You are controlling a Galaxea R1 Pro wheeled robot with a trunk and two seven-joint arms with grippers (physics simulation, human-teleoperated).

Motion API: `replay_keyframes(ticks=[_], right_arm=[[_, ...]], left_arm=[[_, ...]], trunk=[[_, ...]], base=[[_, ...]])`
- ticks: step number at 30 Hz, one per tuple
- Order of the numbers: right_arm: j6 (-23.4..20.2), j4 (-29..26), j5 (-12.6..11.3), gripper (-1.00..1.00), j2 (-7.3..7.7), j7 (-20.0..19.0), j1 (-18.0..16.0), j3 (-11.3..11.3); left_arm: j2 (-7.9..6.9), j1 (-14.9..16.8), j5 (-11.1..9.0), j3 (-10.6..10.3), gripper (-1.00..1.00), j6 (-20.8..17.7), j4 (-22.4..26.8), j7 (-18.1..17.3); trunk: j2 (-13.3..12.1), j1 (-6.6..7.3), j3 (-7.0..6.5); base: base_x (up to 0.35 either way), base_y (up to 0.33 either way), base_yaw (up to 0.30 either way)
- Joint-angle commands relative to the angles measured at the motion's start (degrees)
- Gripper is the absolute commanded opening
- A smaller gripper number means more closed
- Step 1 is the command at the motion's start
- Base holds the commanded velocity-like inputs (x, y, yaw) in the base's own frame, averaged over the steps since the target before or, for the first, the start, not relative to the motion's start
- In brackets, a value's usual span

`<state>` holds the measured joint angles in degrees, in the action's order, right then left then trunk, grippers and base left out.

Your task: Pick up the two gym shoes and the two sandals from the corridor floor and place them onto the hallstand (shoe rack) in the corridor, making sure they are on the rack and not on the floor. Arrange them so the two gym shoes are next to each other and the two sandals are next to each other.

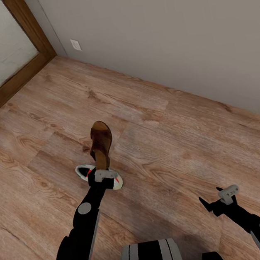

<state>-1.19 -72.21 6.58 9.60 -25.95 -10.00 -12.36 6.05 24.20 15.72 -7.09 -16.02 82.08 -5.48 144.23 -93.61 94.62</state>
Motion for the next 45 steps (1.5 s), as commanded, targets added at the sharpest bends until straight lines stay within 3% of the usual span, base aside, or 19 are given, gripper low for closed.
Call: replay_keyframes(ticks=[1, 10, 14, 17, 19, 20, 24, 28, 32, 36, 40, 45], right_arm=[[-0.13, -0.09, 0.53, 1.0, -0.02, -0.31, -0.02, -0.12], [-0.12, -0.12, 0.53, 1.0, -0.07, -0.27, -0.02, -0.12], [-0.12, -0.12, 0.52, 1.0, -0.08, -0.27, -0.02, -0.12], [-0.12, -0.16, 0.5, 1.0, -0.09, -0.28, -0.02, -0.12], [-0.12, -0.19, 0.46, 1.0, -0.1, -0.26, -0.02, -0.12], [-0.12, -0.2, 0.45, 1.0, -0.09, -0.26, -0.02, -0.12], [-0.12, -0.21, 0.45, 1.0, -0.1, -0.26, -0.02, -0.12], [-0.12, -0.21, 0.45, 1.0, -0.11, -0.25, -0.02, -0.12], [-0.12, -0.16, 0.45, 1.0, -0.24, -0.24, -0.02, -0.12], [-0.12, -0.13, 0.45, 1.0, -0.42, -0.24, -0.02, -0.12], [-0.08, -0.12, 0.45, 1.0, -0.46, -0.24, -0.02, -0.12], [-0.06, -0.04, 0.39, 1.0, -0.46, -0.17, -0.02, -0.12]], left_arm=[[0.04, 0.0, 0.8, 0.06, -1.0, -0.31, 0.1, -0.49], [0.03, -0.03, 0.94, 0.16, -1.0, -0.33, 0.1, -0.26], [0.02, -0.03, 0.95, 1.12, -1.0, -0.33, 0.1, -0.1], [0.02, -0.06, 0.9, 4.34, -1.0, -0.33, 0.07, -0.26], [-0.03, -0.51, 0.83, 7.98, -1.0, -0.1, -0.08, -0.56], [-0.06, -1.92, 0.58, 11.92, -1.0, 0.23, -0.08, -0.78], [-0.08, -3.37, -0.55, 16.21, -1.0, 0.47, -0.04, -0.97], [-0.16, -6.03, -3.62, 20.58, -1.0, 1.36, -0.07, -1.43], [-0.38, -10.02, -4.03, 21.71, -1.0, 8.33, -0.07, -1.23], [-0.47, -11.97, -4.06, 22.11, -1.0, 11.01, -0.14, -1.18], [-0.5, -13.56, -4.5, 26.94, -1.0, 11.87, -0.39, -1.43], [-0.44, -14.53, -4.68, 29.74, -1.0, 11.99, -0.58, -1.49]], trunk=[[0.0, 0.03, -0.29], [-0.12, 0.26, -3.08], [-0.18, 0.36, -4.33], [-0.22, 0.44, -5.26], [-0.24, 0.49, -5.88], [-0.26, 0.52, -6.19], [-0.31, 0.62, -7.43], [-0.36, 0.73, -8.68], [-0.42, 0.83, -9.92], [-0.47, 0.93, -11.16], [-0.52, 1.03, -12.41], [-0.59, 1.16, -13.96]], base=[[0.0, 0.0, 0.0], [0.0, 0.0, 0.0], [0.0, 0.0, 0.0], [0.0, 0.0, 0.0], [0.0, 0.0, 0.0], [0.0, 0.0, 0.0], [0.0, 0.0, 0.0], [0.0, 0.0, 0.0], [0.0, 0.0, 0.0], [0.0, 0.0, 0.0], [0.0, 0.0, 0.0], [0.0, 0.0, 0.0]])
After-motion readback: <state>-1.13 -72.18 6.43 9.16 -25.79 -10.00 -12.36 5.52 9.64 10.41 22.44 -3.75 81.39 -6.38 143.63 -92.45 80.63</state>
